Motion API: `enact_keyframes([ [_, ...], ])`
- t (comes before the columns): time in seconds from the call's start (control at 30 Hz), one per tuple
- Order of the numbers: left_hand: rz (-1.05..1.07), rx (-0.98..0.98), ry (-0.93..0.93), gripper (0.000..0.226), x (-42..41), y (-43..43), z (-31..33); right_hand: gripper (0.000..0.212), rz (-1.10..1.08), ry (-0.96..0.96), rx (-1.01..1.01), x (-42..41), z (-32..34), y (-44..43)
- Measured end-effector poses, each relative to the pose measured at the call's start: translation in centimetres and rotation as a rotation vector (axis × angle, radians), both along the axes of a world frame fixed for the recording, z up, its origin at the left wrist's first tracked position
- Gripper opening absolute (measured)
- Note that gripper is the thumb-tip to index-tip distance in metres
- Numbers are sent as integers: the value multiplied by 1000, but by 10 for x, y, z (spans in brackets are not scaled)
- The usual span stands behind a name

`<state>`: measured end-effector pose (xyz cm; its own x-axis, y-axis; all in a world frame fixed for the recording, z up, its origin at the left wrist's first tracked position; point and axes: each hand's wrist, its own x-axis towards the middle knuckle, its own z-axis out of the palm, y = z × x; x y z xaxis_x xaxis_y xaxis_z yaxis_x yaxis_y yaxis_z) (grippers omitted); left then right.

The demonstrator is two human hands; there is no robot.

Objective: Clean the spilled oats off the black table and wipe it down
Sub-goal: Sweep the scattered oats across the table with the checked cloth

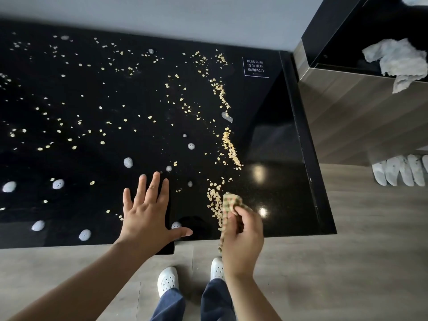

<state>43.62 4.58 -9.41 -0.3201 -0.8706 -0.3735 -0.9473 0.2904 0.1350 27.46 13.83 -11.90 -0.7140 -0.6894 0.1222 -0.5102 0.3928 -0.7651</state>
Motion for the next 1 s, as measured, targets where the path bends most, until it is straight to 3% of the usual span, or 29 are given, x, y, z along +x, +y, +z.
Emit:
enact_keyframes([
  [0.2,-28,-20,-38,129,0,-3,0,15,-43,71,-35,-50,18,-30],
  [0.33,-58,-59,-20,128,4,-7,-6,20,-102,82,65,-95,16,-66],
  [0.47,-65,-143,33,108,5,-18,0,20,-124,60,86,-86,5,-84],
  [0.6,-37,-217,185,82,9,-36,9,18,58,68,76,-42,3,-79],
  [0.73,-44,-210,216,87,9,-54,6,17,161,-4,28,-31,12,-72],
  [0.87,-37,-147,237,87,6,-78,2,17,87,85,-25,-67,24,-86],
  [1.0,-32,-119,202,95,0,-93,-6,21,-17,94,84,-100,14,-114],
])
